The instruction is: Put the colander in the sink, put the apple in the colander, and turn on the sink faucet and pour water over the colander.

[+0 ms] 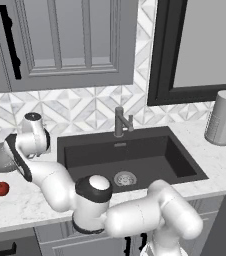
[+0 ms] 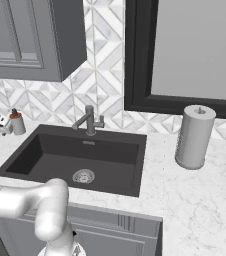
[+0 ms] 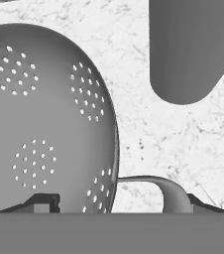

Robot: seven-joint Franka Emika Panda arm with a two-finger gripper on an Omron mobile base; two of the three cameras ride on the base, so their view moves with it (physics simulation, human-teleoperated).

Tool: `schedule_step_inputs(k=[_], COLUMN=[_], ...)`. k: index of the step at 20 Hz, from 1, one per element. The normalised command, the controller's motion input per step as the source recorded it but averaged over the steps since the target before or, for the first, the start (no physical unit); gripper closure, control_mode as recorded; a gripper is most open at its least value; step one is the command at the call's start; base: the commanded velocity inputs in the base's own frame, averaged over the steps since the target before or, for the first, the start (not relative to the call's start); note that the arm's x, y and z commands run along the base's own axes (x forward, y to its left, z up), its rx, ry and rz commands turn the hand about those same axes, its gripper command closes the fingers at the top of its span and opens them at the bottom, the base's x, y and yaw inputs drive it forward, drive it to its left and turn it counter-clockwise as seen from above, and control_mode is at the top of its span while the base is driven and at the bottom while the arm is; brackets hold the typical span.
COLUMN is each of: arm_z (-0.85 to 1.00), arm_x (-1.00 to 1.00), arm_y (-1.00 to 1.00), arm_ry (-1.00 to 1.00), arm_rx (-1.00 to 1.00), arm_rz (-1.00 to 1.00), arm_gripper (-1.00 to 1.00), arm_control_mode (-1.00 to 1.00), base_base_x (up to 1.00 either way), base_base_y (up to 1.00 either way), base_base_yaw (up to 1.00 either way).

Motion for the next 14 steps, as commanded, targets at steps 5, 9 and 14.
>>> schedule_step_inputs(k=[5,9,14], arm_z=[0.0,0.0,0.0], arm_x=[0.0,-0.01,-0.33], arm_y=[0.0,0.0,-0.05], arm_ry=[0.0,0.0,-0.03], arm_rx=[0.0,0.0,0.04], arm_rz=[0.0,0.0,-0.01], arm_gripper=[1.0,1.0,1.0], arm_control_mode=[-1.0,-1.0,-1.0], base_base_x=[0.0,0.0,0.0], base_base_y=[0.0,0.0,0.0], base_base_yaw=[0.0,0.0,0.0])
